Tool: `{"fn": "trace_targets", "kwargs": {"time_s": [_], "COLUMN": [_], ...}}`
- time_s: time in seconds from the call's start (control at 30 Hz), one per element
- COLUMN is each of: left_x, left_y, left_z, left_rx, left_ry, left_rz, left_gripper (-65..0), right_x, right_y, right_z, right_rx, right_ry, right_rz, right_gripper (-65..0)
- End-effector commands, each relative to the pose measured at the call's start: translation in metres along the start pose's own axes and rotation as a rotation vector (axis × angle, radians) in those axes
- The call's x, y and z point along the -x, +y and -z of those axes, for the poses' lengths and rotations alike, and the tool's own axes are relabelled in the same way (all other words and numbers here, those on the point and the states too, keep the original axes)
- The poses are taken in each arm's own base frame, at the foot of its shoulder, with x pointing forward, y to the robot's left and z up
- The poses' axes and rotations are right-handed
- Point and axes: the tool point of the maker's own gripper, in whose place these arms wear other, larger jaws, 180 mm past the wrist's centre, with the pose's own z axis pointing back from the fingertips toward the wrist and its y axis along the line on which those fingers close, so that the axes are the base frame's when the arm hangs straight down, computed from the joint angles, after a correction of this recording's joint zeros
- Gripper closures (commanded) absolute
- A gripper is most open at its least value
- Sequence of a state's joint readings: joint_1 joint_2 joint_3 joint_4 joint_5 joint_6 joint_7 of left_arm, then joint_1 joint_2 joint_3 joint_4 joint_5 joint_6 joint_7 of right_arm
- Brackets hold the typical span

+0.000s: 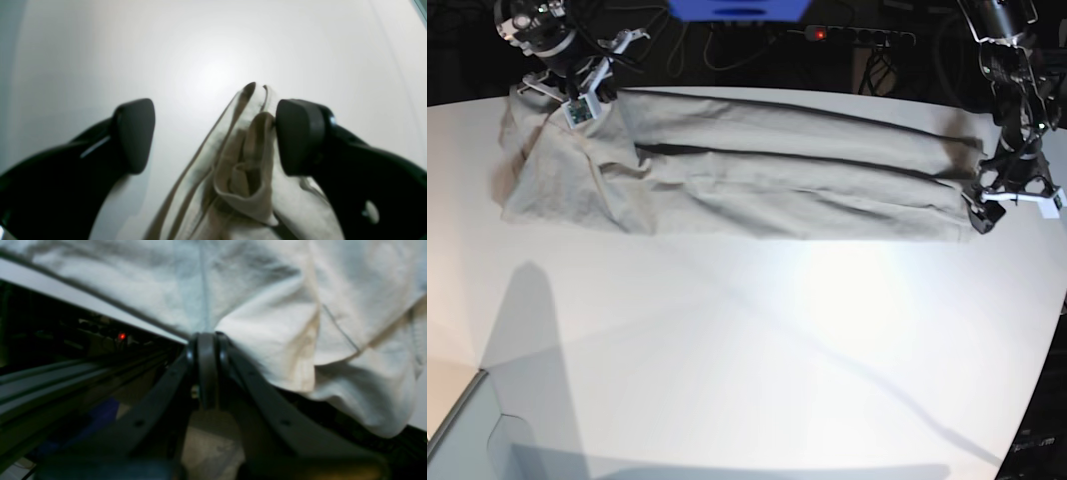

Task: Layout the t-shirt on the table in an organized manner, then fold the t-shirt properly
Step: 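Hold the strip ends and tuck the end at the right gripper inward, then adjust the strip end with the right gripper while the left holds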

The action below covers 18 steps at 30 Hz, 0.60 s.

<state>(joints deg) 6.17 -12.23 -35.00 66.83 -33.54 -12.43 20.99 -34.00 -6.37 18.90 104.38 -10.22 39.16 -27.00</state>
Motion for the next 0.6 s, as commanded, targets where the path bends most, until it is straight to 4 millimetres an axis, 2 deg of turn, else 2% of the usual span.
{"fn": "trace_targets", "kwargs": {"time_s": [0.0, 0.27, 0.4, 0.57], "left_x": [-0.019, -0.02, -0.02, -0.02], "left_y": [-0.005, -0.004, -0.004, -0.004], "left_z": [0.0, 0.0, 0.0, 0.0], "left_rx": [0.021, 0.019, 0.019, 0.019], "left_ry": [-0.05, -0.051, -0.051, -0.051], "left_rz": [0.013, 0.015, 0.015, 0.015], "left_gripper": [-54.9, -54.9, -54.9, -54.9], "right_x": [-0.008, -0.015, -0.013, -0.004], "right_y": [-0.001, -0.03, -0.035, -0.037], "right_z": [-0.002, -0.003, -0.005, -0.007], "right_rx": [-0.005, 0.062, 0.071, 0.069], "right_ry": [-0.032, -0.046, -0.04, -0.013], "right_rz": [-0.007, -0.007, -0.016, -0.031], "right_gripper": [0.0, 0.0, -0.6, -14.0]}}
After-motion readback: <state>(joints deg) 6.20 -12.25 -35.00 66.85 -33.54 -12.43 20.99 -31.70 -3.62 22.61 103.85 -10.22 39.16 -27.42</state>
